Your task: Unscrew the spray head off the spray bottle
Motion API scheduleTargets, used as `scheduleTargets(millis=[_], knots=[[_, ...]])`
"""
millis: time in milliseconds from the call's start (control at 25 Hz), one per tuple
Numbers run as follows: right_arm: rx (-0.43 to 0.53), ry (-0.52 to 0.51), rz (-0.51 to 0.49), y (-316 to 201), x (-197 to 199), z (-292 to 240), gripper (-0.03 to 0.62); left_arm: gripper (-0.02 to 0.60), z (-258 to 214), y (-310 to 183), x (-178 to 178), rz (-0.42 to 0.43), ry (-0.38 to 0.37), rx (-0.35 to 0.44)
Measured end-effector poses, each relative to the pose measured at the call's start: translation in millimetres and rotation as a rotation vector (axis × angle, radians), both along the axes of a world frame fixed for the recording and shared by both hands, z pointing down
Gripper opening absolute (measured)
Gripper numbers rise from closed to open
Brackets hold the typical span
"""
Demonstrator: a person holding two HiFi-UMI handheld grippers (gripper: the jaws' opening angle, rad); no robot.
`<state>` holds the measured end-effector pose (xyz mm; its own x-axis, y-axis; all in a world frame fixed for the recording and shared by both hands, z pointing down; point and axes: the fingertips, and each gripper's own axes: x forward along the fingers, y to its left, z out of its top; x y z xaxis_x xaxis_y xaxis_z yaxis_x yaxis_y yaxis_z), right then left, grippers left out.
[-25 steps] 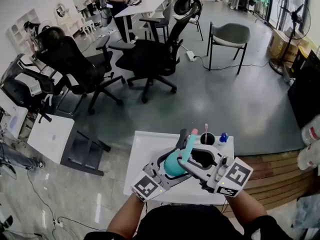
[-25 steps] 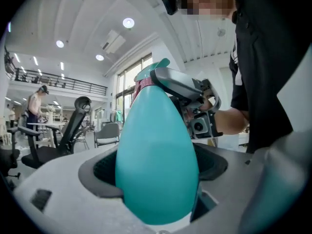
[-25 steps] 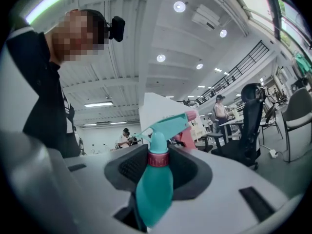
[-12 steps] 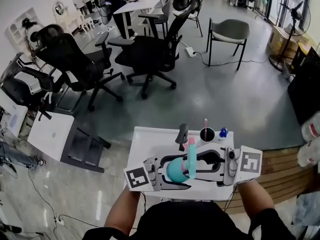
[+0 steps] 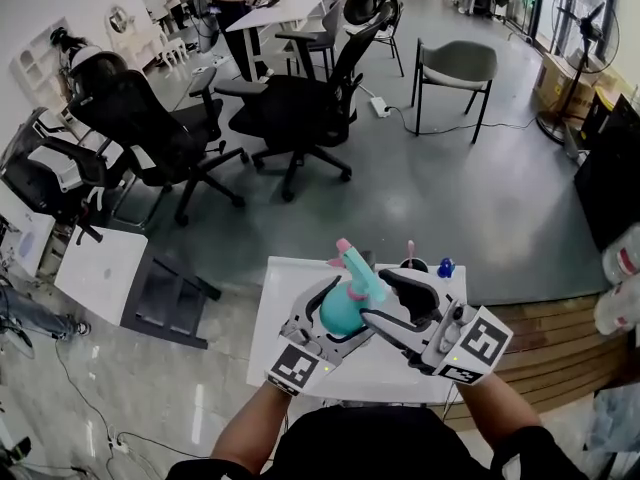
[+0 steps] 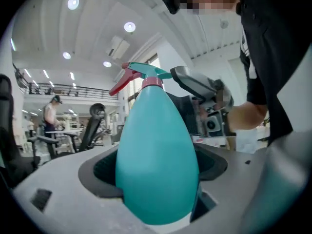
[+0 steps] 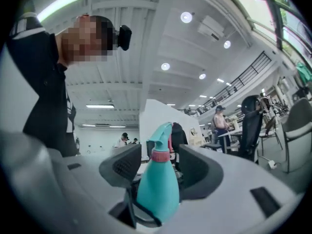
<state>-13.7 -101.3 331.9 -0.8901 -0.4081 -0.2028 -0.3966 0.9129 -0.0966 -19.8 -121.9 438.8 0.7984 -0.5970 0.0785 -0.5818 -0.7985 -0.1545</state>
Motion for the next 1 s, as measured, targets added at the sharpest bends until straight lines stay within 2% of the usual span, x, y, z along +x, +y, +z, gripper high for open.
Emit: scheduleTargets(millis=[80, 200, 440, 560, 760, 880, 1000], knots=[[-0.053, -0.005, 0.019, -5, -2, 6, 0.232, 0.43, -1, -8, -5, -0.083, -0.024, 0.042], [-0.105, -0.025, 0.037, -9, -6, 6, 0.232, 0.43, -10, -12, -7, -0.171, 0.005, 0.049], [-0.159, -0.022, 0.103, -20, -13, 9, 0.229, 0.43, -2, -19, -8, -0.316, -0.064, 0.119], [-0.166, -0.007, 0.14, -22, -15, 13, 0.2, 0.431, 11, -17, -4, -0.33, -0.085, 0.123], [-0.127, 0.039, 0.169, -22, -15, 16, 0.163, 0.43, 9, -15, -1, -0.334, -0.065, 0.11], [-0.091, 0.057, 0.164, -15, -16, 12, 0.15, 0.43, 18, -12, -1, -0.301, -0.106, 0.113], [-0.076, 0.071, 0.148, -13, -16, 9, 0.147, 0.43, 17, -10, 2, -0.261, -0.101, 0.085]])
